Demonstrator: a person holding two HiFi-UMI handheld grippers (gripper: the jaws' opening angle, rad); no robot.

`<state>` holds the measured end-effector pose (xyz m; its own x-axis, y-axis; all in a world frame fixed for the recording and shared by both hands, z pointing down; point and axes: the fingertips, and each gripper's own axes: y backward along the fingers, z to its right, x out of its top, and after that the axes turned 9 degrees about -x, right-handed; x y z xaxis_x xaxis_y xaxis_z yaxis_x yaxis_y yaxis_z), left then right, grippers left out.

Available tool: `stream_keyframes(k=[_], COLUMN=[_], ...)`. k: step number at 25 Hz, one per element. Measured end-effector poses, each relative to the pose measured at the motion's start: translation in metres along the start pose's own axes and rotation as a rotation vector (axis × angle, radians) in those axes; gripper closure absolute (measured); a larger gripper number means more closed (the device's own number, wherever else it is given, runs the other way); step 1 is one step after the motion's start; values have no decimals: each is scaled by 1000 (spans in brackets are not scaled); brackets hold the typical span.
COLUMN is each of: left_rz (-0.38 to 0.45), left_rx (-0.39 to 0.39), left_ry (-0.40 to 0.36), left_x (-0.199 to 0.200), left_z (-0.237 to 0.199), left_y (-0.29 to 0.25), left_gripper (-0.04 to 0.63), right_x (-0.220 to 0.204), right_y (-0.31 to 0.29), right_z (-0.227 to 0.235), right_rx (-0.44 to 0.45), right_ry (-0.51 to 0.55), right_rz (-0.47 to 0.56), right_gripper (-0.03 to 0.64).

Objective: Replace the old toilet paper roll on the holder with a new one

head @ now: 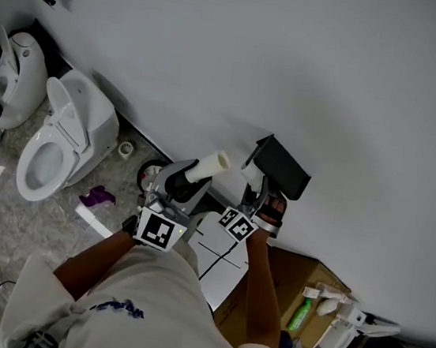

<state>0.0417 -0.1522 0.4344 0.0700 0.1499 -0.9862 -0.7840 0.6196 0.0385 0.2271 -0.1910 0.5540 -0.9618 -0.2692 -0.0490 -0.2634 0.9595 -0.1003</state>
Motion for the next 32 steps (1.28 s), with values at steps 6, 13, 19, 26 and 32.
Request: stream_keyframes(k=[6,13,19,26,32], left_rz=[23,-5,-37,-16,-30], left_rx=[-7,10,9,-19,-20], left_ry=[-20,-73,-74,-108,-24], left_x=[2,3,-10,6,4], left_z=[2,-10,-14,-9,-7], left_y=[7,24,36,33,23], left_gripper=[419,419,420,419,419], right_x=[-1,6,9,-10,-41], right_y=[1,12,48,90,128], right_z=[-1,3,20,54,73], right_rx=[-14,7,-4,-24,-43], right_ry=[10,-157,-354,-615,-877], right_rz=[-7,-18,-71,-129,-206], right_gripper=[316,261,278,307,330])
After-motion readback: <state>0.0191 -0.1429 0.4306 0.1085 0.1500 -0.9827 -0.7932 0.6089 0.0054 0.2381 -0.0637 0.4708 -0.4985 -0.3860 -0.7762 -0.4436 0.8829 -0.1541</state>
